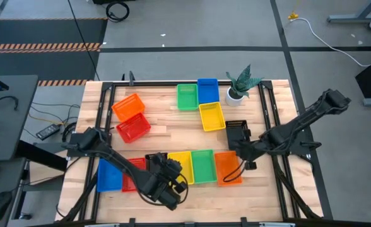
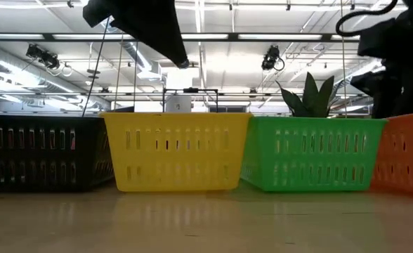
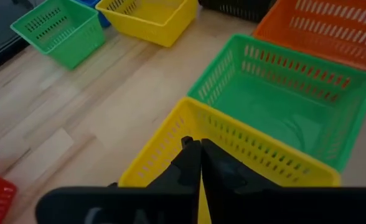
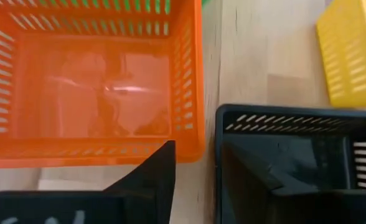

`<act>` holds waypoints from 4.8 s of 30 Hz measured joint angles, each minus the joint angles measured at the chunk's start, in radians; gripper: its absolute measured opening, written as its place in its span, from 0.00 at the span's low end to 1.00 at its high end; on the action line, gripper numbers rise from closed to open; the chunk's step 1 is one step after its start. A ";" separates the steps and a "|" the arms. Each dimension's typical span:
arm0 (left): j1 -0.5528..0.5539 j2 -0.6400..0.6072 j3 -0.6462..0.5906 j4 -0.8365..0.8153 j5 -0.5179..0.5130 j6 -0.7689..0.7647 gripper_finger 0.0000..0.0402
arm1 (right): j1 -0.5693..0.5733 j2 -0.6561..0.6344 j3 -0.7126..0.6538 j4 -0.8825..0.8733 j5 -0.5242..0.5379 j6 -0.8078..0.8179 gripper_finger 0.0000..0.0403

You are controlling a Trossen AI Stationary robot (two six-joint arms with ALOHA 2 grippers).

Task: Stack baskets by color
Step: Stack the top black bin on top of the black bin

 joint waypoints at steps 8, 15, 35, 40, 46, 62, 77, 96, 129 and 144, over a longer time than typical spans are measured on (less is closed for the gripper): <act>-0.013 0.000 0.000 0.016 0.000 0.000 0.01 | -0.006 0.022 0.016 -0.027 0.000 0.009 0.33; -0.009 0.000 0.000 0.029 -0.001 0.008 0.04 | -0.006 0.017 0.114 -0.162 0.000 0.052 0.33; -0.009 0.001 0.000 0.046 0.000 0.019 0.04 | -0.051 0.275 0.114 -0.310 -0.017 0.088 0.29; -0.008 0.001 0.000 0.098 0.000 0.094 0.05 | -0.074 0.312 0.114 -0.320 0.007 0.110 0.12; 0.001 0.001 0.000 0.161 0.000 0.188 0.02 | -0.102 0.266 0.153 -0.411 0.106 0.182 0.03; -0.079 -0.052 0.129 0.041 -0.118 0.247 0.01 | -0.008 0.285 0.525 -0.160 0.207 -0.073 0.01; 0.027 -0.047 0.153 0.447 0.035 1.148 0.32 | -0.060 0.506 0.545 0.196 0.063 -0.288 0.01; 0.184 -0.046 0.151 0.175 0.188 1.074 0.48 | -0.076 0.501 0.545 0.188 0.078 -0.253 0.01; 0.159 -0.045 0.150 -0.123 0.374 0.976 0.03 | -0.018 0.423 0.528 0.163 0.130 -0.316 0.22; -0.113 -0.047 0.377 -0.455 0.385 0.715 0.03 | 0.260 -0.037 -0.006 0.433 0.335 -0.033 0.24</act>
